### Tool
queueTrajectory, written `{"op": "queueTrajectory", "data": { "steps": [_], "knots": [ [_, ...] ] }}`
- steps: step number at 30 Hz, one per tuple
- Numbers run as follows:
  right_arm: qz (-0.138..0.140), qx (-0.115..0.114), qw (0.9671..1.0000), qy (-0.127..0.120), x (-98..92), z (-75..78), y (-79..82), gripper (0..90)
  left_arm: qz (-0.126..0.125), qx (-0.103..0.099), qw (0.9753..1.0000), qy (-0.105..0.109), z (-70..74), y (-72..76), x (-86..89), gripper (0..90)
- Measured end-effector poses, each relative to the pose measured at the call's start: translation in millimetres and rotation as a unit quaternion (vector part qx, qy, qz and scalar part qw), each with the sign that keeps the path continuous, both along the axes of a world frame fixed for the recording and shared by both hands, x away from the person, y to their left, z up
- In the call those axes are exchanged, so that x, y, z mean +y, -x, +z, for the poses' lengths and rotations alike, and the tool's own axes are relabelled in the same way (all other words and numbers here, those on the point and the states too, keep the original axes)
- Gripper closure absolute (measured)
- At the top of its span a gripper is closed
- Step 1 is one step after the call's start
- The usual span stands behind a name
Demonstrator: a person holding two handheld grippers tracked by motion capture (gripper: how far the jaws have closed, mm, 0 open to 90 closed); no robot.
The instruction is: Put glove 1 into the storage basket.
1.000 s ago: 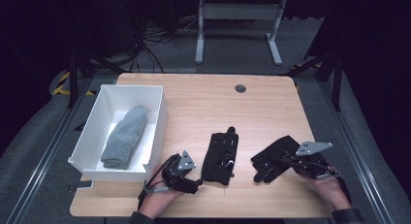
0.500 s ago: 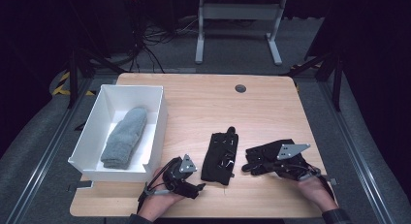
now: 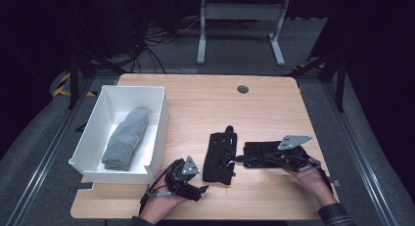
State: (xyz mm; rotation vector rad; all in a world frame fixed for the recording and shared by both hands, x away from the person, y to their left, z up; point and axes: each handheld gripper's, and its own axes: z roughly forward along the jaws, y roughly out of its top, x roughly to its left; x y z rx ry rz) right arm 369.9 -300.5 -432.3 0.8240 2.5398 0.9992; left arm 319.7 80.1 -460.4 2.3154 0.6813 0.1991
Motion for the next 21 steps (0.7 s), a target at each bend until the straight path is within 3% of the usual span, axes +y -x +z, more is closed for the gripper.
{"op": "queueTrajectory", "data": {
  "steps": [1, 4, 9, 14, 16, 21],
  "knots": [
    [0.0, 0.0, 1.0, 0.0, 0.0, 0.0, 0.0, 90.0, 0.0, 0.0, 1.0, 0.0, 0.0, 0.0, 0.0, 16.3],
    [-0.047, -0.005, 0.9989, 0.009, -35.2, 0.2, -2.1, 90.0, 0.002, 0.001, 1.0, 0.0, -0.2, -0.5, 0.6, 16.4],
    [-0.076, 0.005, 0.9969, 0.019, -62.5, -4.0, 1.8, 90.0, 0.003, 0.003, 1.0, 0.0, -1.0, -1.4, 1.1, 16.4],
    [-0.077, 0.019, 0.9964, 0.032, -66.3, -8.7, 5.3, 90.0, 0.003, 0.001, 1.0, 0.0, -0.6, -1.3, 1.5, 16.4],
    [-0.068, 0.028, 0.9962, 0.046, -62.3, -12.3, 9.6, 90.0, 0.004, 0.002, 1.0, 0.0, -0.3, -1.2, 2.0, 16.4],
    [-0.041, 0.032, 0.9973, 0.052, -54.0, -12.1, 26.5, 90.0, 0.004, 0.001, 1.0, 0.0, -0.5, -1.4, 1.7, 16.4]
  ]
}}
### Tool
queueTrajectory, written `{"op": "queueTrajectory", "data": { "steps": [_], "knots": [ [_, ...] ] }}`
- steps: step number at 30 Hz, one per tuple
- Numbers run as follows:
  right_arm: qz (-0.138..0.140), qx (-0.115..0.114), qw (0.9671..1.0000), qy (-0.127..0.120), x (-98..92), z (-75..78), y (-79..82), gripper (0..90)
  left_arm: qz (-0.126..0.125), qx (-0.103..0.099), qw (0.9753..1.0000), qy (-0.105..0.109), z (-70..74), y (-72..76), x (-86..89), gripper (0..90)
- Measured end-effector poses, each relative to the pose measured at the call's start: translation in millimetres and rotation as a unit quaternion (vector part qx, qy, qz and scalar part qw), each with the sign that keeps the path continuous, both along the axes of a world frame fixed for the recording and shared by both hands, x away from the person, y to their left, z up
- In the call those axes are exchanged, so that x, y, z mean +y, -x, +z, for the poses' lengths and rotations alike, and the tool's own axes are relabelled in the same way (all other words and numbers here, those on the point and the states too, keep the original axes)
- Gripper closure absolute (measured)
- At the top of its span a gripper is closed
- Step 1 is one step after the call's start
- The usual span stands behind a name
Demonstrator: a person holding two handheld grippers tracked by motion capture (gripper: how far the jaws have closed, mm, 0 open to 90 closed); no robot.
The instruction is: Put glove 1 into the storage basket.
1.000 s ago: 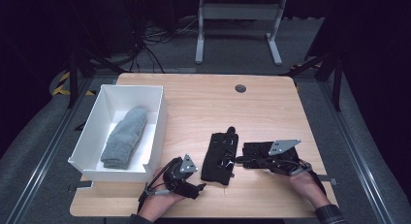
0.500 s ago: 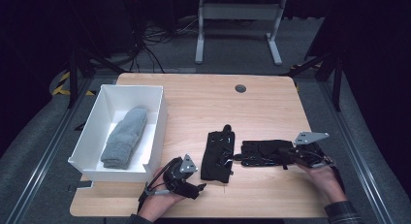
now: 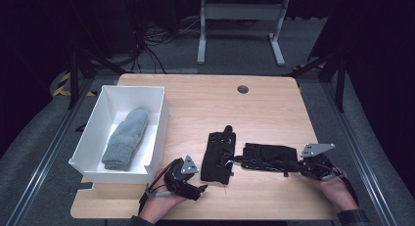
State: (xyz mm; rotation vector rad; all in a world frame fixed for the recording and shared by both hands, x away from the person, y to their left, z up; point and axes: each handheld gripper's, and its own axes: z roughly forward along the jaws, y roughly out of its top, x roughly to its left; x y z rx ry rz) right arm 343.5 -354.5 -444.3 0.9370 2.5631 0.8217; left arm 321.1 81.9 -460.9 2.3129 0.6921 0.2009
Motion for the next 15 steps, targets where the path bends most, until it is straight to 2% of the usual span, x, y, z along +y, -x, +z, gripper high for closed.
{"op": "queueTrajectory", "data": {
  "steps": [2, 7, 11, 14, 15],
  "knots": [
    [0.003, 0.0, 1.0, 0.0, 1.0, -0.1, 3.3, 90.0, 0.001, 0.0, 1.0, -0.001, 0.0, 0.1, -0.3, 16.4],
    [0.029, 0.007, 0.9995, -0.006, 6.0, -0.9, 23.4, 90.0, 0.002, -0.002, 1.0, 0.0, 1.7, -0.6, -1.0, 16.5],
    [0.059, 0.017, 0.9979, -0.018, 13.9, -2.1, 37.3, 90.0, 0.001, -0.002, 1.0, 0.0, 1.6, -2.0, -2.9, 16.5],
    [0.071, 0.019, 0.9971, -0.02, 18.2, -2.5, 42.1, 90.0, -0.001, -0.002, 1.0, 0.0, 1.9, -2.6, -3.6, 16.5],
    [0.085, 0.025, 0.9958, -0.024, 22.7, -2.9, 46.0, 90.0, 0.0, -0.003, 1.0, 0.002, 2.5, -3.6, -4.0, 16.5]
  ]
}}
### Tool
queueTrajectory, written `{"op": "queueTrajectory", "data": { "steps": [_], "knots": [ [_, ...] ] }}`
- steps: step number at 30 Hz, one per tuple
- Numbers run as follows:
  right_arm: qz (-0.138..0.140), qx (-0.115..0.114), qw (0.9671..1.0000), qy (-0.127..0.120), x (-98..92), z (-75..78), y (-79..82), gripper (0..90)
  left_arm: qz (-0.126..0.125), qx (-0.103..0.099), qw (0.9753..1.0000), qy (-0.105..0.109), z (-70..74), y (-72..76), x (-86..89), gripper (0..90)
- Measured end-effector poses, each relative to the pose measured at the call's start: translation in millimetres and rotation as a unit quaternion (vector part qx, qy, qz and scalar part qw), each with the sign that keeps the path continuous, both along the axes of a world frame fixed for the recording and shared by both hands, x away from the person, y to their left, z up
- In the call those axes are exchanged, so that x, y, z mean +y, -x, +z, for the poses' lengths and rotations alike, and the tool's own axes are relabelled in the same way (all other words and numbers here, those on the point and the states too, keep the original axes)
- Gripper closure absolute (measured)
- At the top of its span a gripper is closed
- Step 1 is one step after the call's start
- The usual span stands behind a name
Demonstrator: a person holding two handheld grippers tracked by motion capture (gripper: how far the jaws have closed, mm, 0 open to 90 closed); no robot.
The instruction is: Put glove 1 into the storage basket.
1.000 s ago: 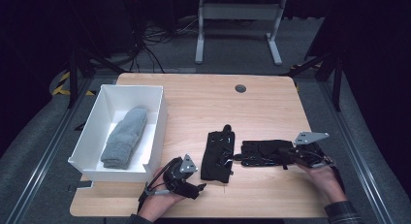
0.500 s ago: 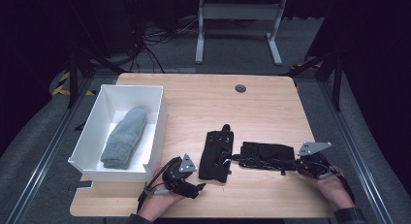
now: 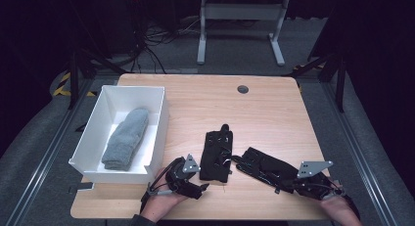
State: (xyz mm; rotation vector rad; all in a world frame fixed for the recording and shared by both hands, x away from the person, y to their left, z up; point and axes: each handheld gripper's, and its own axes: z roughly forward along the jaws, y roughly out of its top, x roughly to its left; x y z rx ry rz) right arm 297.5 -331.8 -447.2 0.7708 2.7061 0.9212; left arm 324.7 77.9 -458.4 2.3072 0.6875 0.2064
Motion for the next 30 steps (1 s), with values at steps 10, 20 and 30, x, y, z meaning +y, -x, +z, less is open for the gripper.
{"op": "queueTrajectory", "data": {
  "steps": [10, 20, 30],
  "knots": [
    [0.038, 0.012, 0.9991, -0.014, 21.6, -2.2, 10.7, 90.0, -0.003, -0.001, 1.0, 0.008, 2.8, -7.8, -2.8, 16.6],
    [0.082, 0.019, 0.9961, -0.027, 51.5, -4.6, 10.9, 90.0, -0.004, -0.001, 0.9999, 0.011, 3.9, -10.6, -4.0, 16.6],
    [0.098, 0.003, 0.9941, -0.045, 73.9, -0.6, 5.0, 90.0, 0.004, -0.007, 0.9998, 0.02, 9.5, -9.6, -2.7, 17.2]
  ]
}}
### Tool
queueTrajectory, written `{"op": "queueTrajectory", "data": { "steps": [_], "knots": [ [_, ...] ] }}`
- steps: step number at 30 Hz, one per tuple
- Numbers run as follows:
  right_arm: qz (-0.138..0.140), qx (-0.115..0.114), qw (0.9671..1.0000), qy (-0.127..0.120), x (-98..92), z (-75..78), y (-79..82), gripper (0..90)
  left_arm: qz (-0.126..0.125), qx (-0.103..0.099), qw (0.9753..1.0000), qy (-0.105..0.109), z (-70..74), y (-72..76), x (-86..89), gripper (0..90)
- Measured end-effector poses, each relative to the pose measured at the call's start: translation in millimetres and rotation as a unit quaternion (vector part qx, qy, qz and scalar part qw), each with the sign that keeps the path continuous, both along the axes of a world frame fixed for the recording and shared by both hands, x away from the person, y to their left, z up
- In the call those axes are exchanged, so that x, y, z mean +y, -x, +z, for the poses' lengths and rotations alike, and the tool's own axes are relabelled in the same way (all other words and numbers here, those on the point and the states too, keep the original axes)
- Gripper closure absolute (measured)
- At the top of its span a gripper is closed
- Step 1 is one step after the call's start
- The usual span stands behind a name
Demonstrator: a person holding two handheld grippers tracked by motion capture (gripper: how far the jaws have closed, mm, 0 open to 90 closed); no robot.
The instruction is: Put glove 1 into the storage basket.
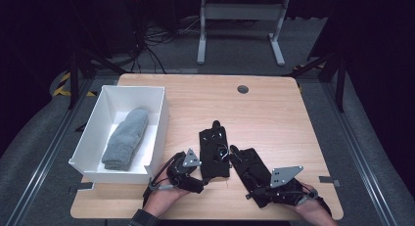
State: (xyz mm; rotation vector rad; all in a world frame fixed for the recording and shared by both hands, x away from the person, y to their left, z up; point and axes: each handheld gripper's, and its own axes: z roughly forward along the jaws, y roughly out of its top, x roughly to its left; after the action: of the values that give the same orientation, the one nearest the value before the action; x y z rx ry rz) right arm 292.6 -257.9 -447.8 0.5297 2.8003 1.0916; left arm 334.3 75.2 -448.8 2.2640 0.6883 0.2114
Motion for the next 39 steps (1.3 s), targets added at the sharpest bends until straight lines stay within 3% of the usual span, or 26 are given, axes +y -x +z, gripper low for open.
{"op": "queueTrajectory", "data": {
  "steps": [6, 11, 18, 23, 29, 32, 34, 39],
  "knots": [
    [-0.024, -0.019, 0.9995, -0.01, -1.5, 3.2, -10.9, 90.0, 0.007, 0.001, 1.0, 0.004, 0.7, -3.8, -2.4, 19.1],
    [-0.031, -0.04, 0.9987, -0.009, 19.1, 2.5, -31.7, 90.0, 0.011, 0.001, 0.9999, 0.0, 0.1, -4.9, -1.8, 19.1],
    [-0.035, -0.033, 0.9987, 0.015, 34.9, -6.7, -51.1, 90.0, 0.015, -0.001, 0.9999, 0.004, 1.3, -6.1, 1.1, 19.1],
    [-0.077, -0.051, 0.9956, 0.015, 38.0, -8.8, -70.9, 90.0, 0.017, -0.002, 0.9998, 0.002, 2.0, -7.1, -1.1, 19.1],
    [-0.099, -0.058, 0.9934, 0.011, 39.5, -9.7, -94.6, 90.0, 0.028, -0.004, 0.9996, 0.001, 3.7, -12.6, -5.2, 19.6],
    [-0.1, -0.059, 0.9931, 0.011, 39.0, -9.0, -97.2, 90.0, 0.034, -0.005, 0.9994, 0.001, 5.2, -17.3, -7.2, 20.6],
    [-0.104, -0.063, 0.9925, 0.011, 36.9, -6.9, -95.9, 84.0, 0.044, -0.004, 0.999, 0.0, 5.4, -21.0, -8.9, 20.6],
    [-0.124, -0.071, 0.9896, -0.017, 23.9, 3.0, -94.5, 79.3, 0.072, -0.001, 0.9974, -0.004, 5.4, -31.4, -11.3, 22.7]
  ]
}}
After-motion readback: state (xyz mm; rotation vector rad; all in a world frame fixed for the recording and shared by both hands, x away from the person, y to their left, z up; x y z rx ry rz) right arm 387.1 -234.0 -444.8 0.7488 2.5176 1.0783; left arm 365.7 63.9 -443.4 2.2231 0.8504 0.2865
